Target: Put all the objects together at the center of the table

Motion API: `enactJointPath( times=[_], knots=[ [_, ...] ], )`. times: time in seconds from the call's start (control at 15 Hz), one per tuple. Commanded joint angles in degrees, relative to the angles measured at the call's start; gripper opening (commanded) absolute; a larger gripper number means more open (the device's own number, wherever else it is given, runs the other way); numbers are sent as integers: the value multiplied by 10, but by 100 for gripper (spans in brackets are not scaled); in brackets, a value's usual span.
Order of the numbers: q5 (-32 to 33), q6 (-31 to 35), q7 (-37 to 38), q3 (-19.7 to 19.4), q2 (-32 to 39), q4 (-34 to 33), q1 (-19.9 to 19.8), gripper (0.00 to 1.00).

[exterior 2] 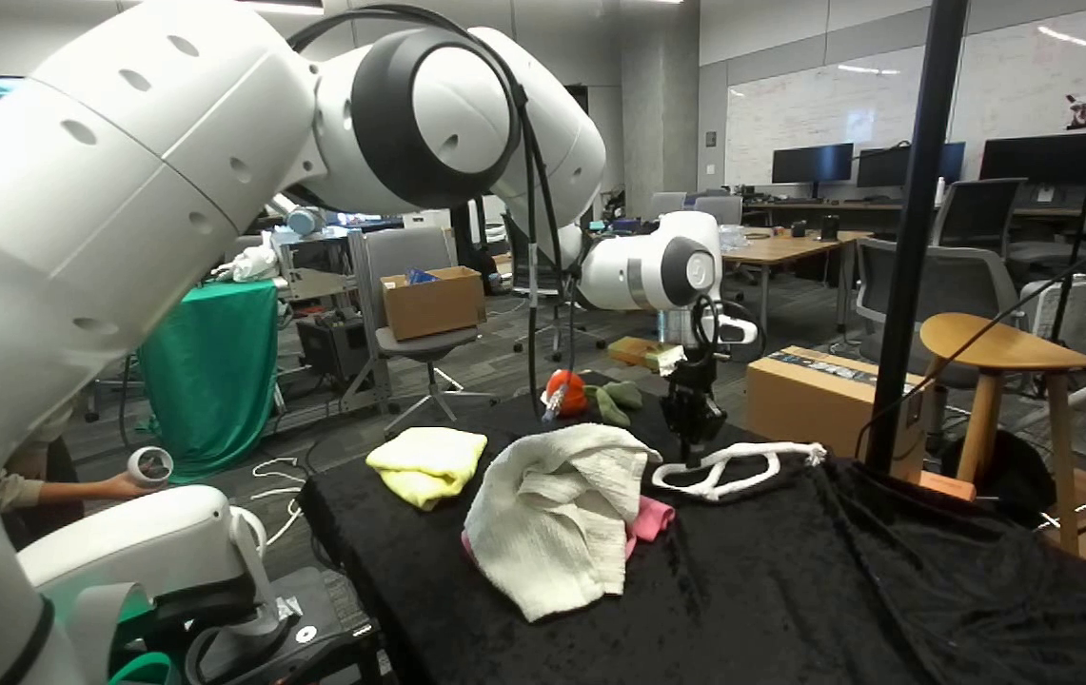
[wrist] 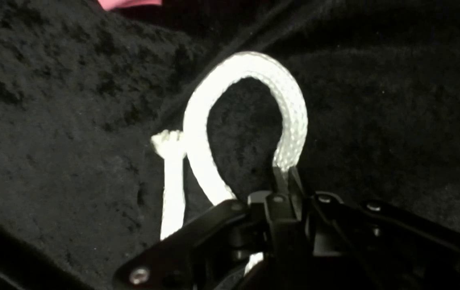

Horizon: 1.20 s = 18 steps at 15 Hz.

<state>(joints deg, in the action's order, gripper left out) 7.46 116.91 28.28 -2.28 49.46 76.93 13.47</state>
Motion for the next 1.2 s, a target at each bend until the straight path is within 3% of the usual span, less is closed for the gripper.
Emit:
enactJointPath(
  times=[0.0,0.47,1.13],
  knots=[
    [-5,-18,-18,0,-35,34,3,2],
    [32,-12,-27,2,-164,138,32,2],
    [83,-45,-28,9,-344,256,8,2]
  ],
)
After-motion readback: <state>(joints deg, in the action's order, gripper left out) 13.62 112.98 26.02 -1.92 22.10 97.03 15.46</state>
